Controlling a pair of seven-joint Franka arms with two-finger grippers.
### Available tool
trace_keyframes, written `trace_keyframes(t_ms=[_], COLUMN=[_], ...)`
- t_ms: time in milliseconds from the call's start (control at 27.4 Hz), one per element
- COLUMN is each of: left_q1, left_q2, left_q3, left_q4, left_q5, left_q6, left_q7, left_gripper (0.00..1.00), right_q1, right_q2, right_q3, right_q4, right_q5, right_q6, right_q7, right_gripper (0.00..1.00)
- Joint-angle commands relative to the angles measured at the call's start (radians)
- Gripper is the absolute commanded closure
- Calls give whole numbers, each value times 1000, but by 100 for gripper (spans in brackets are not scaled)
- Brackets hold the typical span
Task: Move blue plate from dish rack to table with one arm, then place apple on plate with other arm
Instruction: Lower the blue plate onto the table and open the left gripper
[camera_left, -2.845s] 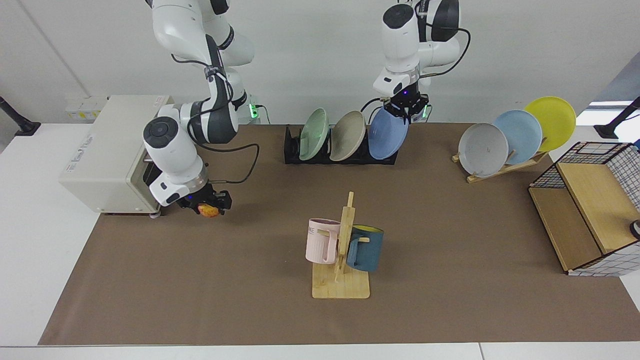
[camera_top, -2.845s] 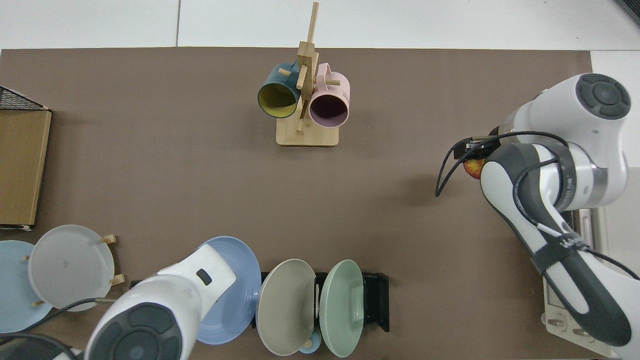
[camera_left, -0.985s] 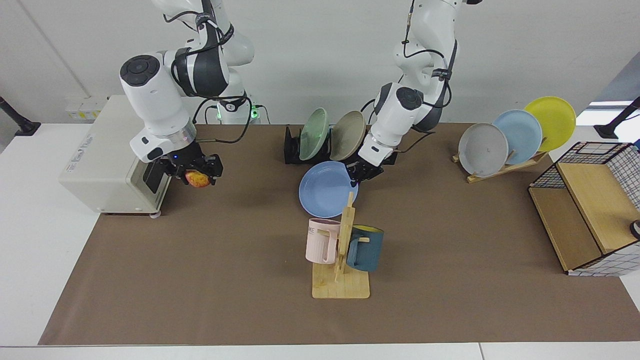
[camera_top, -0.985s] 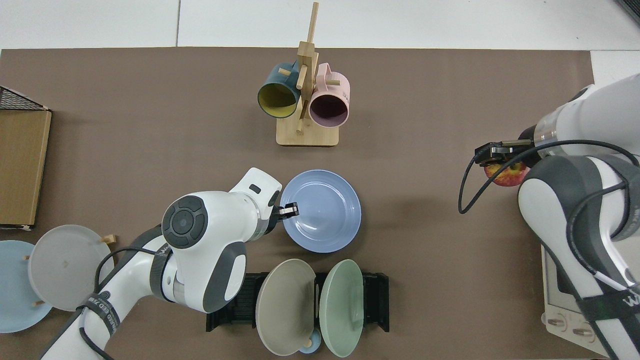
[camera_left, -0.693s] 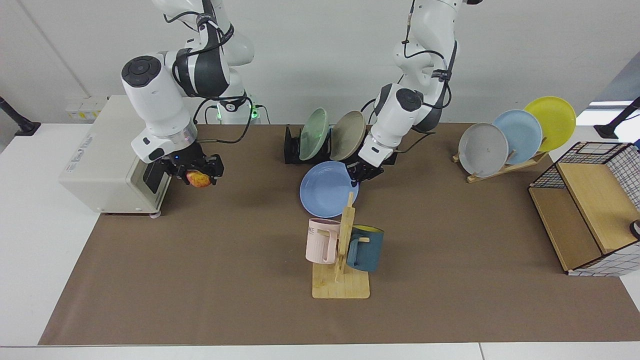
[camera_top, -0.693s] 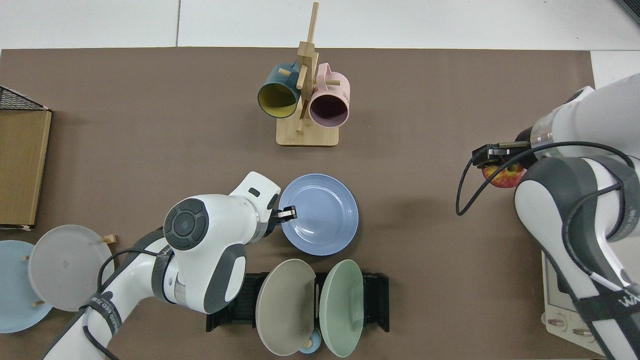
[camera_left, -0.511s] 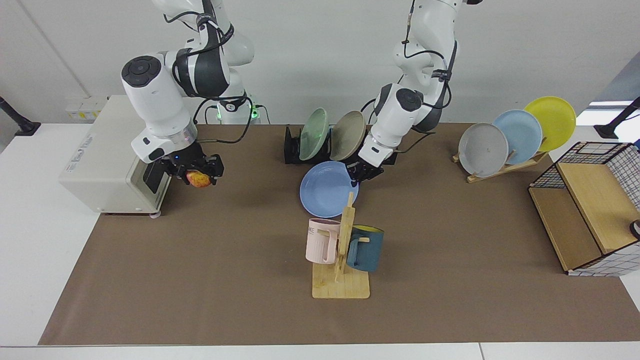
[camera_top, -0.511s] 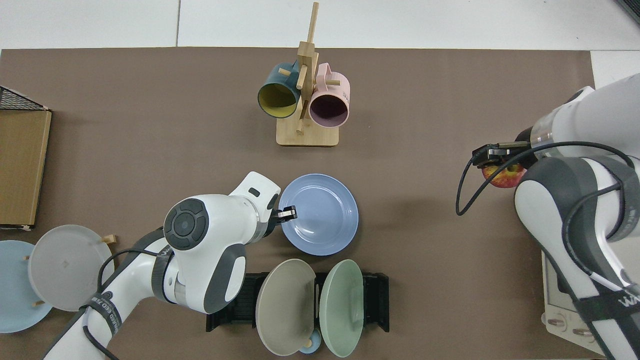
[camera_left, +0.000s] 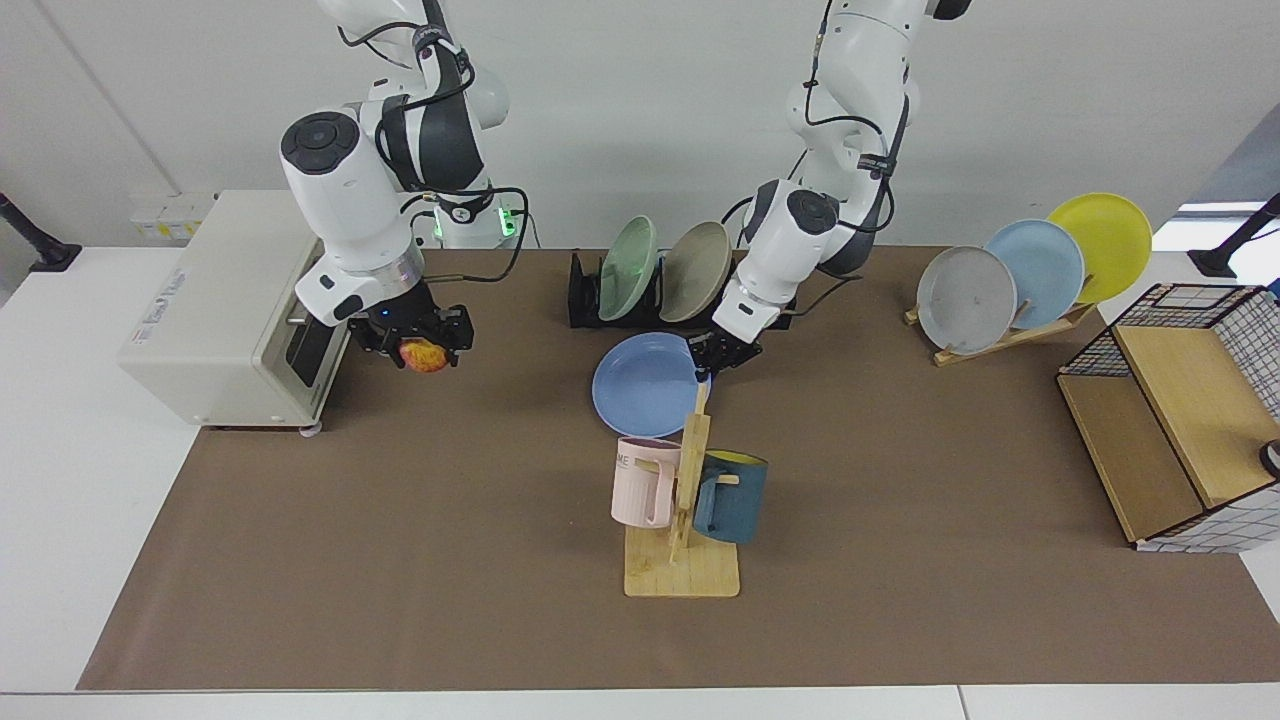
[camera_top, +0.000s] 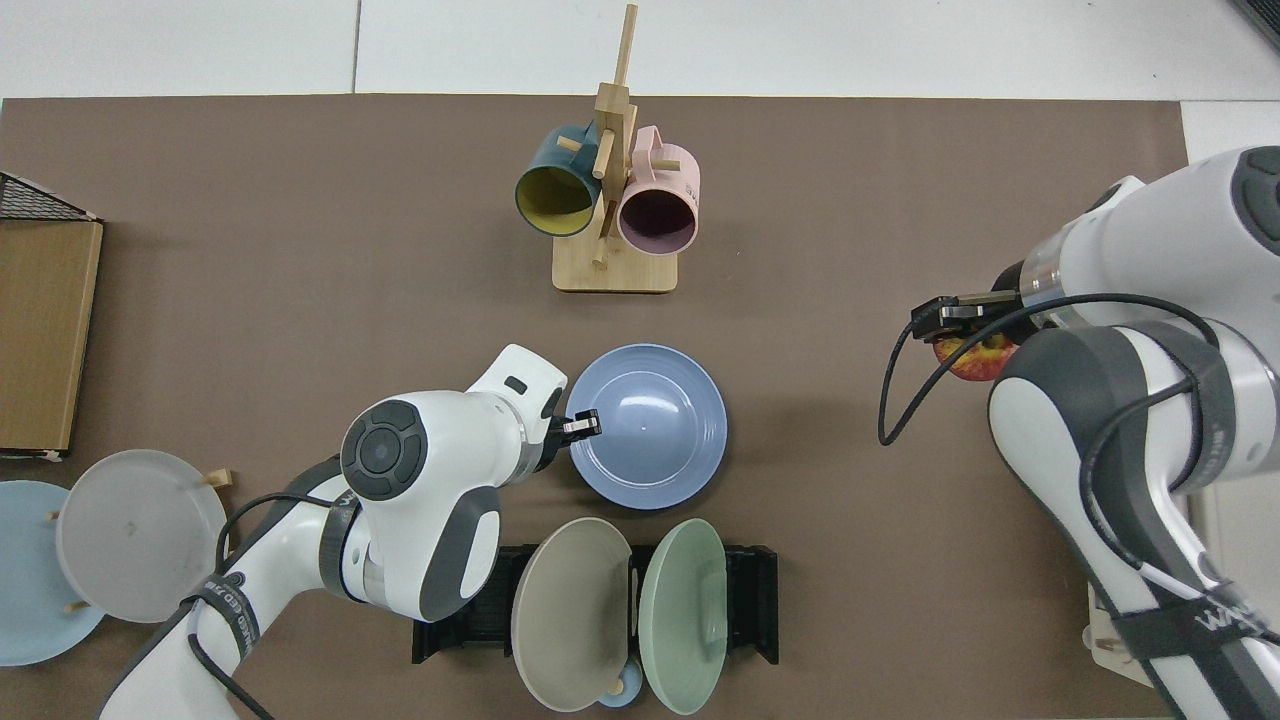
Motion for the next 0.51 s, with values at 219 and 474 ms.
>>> trace_keyframes(t_ms=[219,474], left_q1=[14,95], left_q2=[2,-18], left_q3=[29,26], left_q4=[69,183], left_q5=[60,165], left_q6=[-180,-390], left_q7=[39,41], left_gripper=[0,0], right_q1=[86,140], right_q2=[-18,-16], right_q3=[6,6], right_q4=[-19,-36], right_q5=[1,1], right_q6=[0,7], right_q7=[147,224], right_gripper=[100,100])
